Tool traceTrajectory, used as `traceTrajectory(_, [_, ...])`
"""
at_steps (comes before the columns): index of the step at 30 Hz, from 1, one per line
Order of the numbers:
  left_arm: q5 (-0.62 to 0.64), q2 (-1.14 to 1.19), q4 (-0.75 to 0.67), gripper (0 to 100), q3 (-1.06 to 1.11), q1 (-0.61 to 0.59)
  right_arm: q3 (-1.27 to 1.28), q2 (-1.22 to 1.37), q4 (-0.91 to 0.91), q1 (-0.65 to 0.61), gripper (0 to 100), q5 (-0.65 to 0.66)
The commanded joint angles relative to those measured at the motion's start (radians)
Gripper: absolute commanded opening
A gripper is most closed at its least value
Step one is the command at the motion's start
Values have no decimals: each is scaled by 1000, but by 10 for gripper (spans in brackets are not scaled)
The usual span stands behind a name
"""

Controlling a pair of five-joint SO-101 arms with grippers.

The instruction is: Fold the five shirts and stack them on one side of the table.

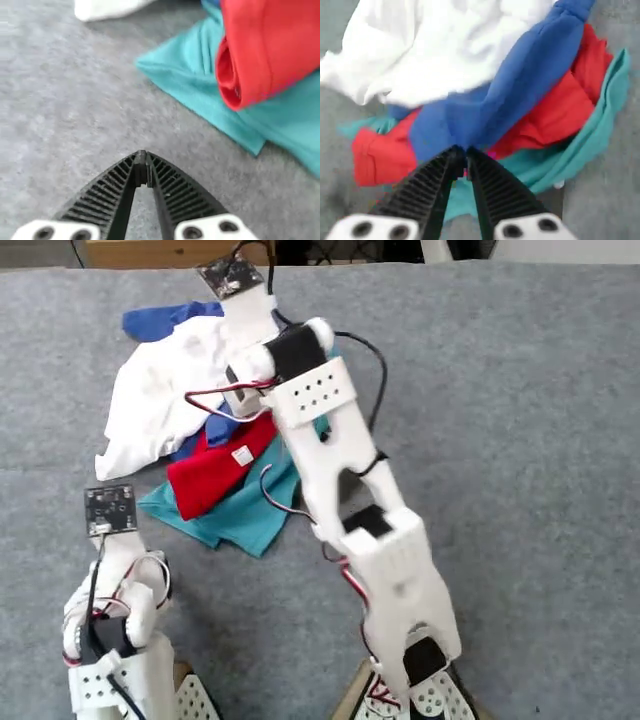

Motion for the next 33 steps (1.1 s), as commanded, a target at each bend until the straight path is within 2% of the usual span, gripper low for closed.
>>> traceTrajectory(1, [17,-6,-18,29,-94,-19,421,-302,6,-17,13,0])
traceTrajectory(6, [20,-6,-14,32,-120,-19,957,-582,-48,9,14,8])
traceTrajectory(8, [20,-6,-12,33,-108,-19,1118,-654,-118,26,15,54])
traceTrajectory(11, [15,-6,-17,34,-79,-21,1241,-725,-176,31,24,138])
traceTrajectory(13, [12,-8,-25,34,-54,-16,1216,-750,-204,31,80,130])
traceTrajectory(18, [11,-8,-123,34,45,-21,947,-687,-206,-26,339,112])
traceTrajectory(20, [11,-8,-141,34,84,-15,825,-590,-206,-54,384,112])
traceTrajectory(28, [12,-8,-140,30,82,-21,145,-38,-226,-114,290,120])
traceTrajectory(33, [12,-8,-138,30,82,-21,-374,340,-345,-115,286,120])
